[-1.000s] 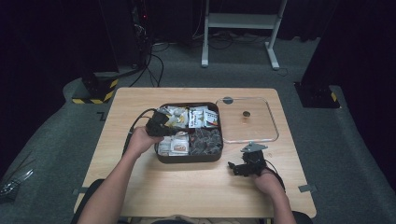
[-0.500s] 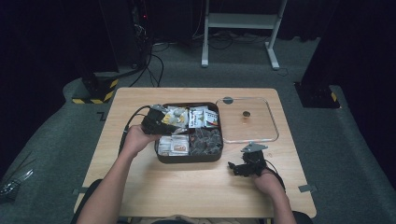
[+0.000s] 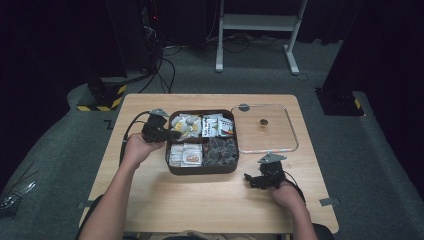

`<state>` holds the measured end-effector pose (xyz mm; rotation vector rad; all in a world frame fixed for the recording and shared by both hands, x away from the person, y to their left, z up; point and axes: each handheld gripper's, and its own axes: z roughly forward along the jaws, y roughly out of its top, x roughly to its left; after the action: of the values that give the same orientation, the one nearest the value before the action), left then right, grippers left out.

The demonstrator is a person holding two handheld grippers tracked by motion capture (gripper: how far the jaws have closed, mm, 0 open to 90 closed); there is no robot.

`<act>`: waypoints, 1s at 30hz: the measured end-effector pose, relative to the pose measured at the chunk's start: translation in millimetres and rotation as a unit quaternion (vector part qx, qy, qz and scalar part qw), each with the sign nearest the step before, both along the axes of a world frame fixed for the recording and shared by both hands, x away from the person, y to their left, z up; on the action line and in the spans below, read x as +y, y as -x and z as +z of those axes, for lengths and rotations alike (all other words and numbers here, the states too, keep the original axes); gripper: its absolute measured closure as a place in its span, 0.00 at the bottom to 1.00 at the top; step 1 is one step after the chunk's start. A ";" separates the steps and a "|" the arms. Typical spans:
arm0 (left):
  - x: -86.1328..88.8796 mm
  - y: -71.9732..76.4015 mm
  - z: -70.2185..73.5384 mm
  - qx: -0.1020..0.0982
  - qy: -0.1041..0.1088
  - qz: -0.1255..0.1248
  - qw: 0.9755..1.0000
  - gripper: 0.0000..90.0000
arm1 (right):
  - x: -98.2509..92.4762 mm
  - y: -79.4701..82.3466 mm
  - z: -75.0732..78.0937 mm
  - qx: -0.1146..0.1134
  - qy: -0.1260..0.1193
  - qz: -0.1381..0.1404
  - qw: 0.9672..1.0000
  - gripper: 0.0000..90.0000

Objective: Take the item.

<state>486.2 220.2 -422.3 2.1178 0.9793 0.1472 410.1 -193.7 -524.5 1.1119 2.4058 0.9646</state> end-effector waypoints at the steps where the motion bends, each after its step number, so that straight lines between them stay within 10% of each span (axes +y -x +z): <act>1: 0.0 0.0 0.0 0.000 0.000 0.000 1.000 1.00 | 0.0 0.0 0.0 0.000 0.000 0.000 1.000 0.09; 30: 63.5 21.1 11.9 -0.017 0.014 0.083 0.996 1.00 | 1.5 -0.7 0.0 0.000 0.000 -0.002 1.000 0.09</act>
<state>465.1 283.7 -410.4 2.0011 1.1287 0.2504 410.8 -192.3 -524.5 1.1164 2.4036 0.9621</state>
